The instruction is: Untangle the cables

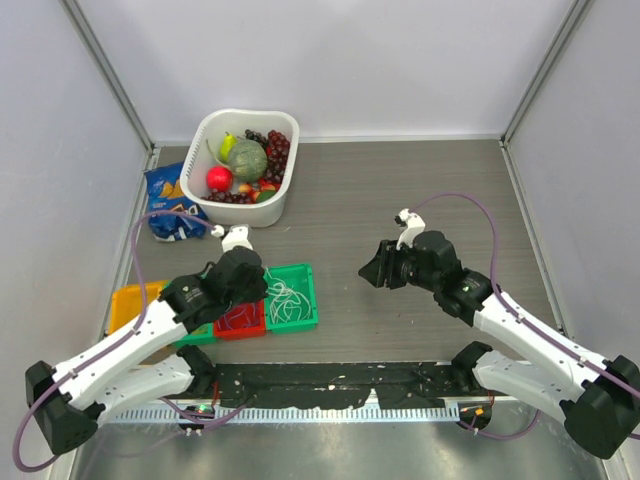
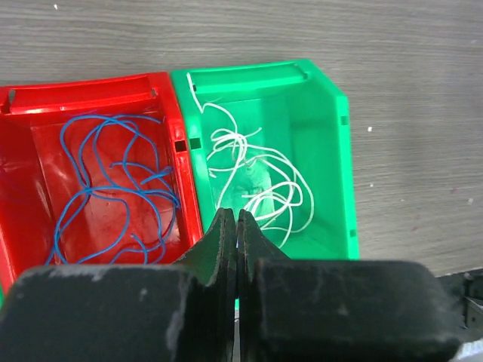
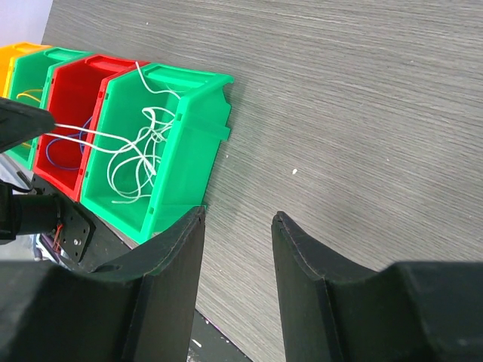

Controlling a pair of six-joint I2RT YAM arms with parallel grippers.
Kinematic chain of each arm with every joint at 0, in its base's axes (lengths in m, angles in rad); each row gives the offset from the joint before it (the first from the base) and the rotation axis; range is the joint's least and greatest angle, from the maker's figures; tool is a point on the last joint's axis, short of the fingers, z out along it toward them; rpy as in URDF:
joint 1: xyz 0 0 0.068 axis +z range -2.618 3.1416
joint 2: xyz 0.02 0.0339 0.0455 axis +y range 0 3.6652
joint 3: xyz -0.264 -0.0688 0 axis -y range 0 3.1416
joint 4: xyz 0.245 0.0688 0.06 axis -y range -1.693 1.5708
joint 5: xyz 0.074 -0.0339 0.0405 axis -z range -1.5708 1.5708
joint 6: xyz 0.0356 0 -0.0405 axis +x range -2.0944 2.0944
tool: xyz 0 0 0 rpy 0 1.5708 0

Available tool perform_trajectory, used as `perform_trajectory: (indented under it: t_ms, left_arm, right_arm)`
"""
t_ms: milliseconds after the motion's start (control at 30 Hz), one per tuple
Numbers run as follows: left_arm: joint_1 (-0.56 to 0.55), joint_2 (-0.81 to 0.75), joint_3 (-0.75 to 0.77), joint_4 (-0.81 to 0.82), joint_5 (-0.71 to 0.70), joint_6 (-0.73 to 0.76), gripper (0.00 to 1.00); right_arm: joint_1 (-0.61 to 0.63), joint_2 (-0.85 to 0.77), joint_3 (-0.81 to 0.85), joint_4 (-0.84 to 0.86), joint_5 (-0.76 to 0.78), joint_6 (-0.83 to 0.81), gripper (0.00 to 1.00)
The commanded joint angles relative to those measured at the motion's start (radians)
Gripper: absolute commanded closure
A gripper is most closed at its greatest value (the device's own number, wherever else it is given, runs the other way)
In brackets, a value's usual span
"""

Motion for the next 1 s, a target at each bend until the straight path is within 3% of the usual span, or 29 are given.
perform_trajectory:
  t_ms: [0,233,333,400,467,733,767,967]
  left_arm:
    - [0.003,0.092,-0.026,0.086,-0.008,0.018,1.0]
    - [0.001,0.152,-0.04,0.131,0.158,0.052,0.97]
    - [0.003,0.098,-0.04,0.132,0.161,0.061,0.74]
    - [0.003,0.059,-0.026,0.128,0.155,0.066,0.54]
    - [0.003,0.02,-0.007,0.121,0.137,0.073,0.41]
    - [0.003,-0.142,0.087,0.121,0.125,0.18,0.11]
    - [0.003,-0.173,0.093,0.137,0.121,0.193,0.09]
    - [0.003,-0.38,0.049,0.32,0.102,0.259,0.0]
  right_arm:
    - [0.002,0.01,0.035,0.045,0.007,0.002,0.54]
    - [0.002,-0.057,0.035,0.006,0.056,0.002,0.55]
    - [0.002,-0.084,0.04,-0.009,0.086,-0.009,0.54]
    - [0.002,-0.096,0.048,-0.017,0.106,-0.012,0.52]
    - [0.003,-0.1,0.057,-0.027,0.131,-0.011,0.48]
    - [0.002,-0.185,0.083,-0.115,0.362,-0.003,0.27]
    - [0.002,-0.212,0.09,-0.128,0.396,-0.003,0.21]
    - [0.002,-0.37,0.094,-0.193,0.661,-0.009,0.12]
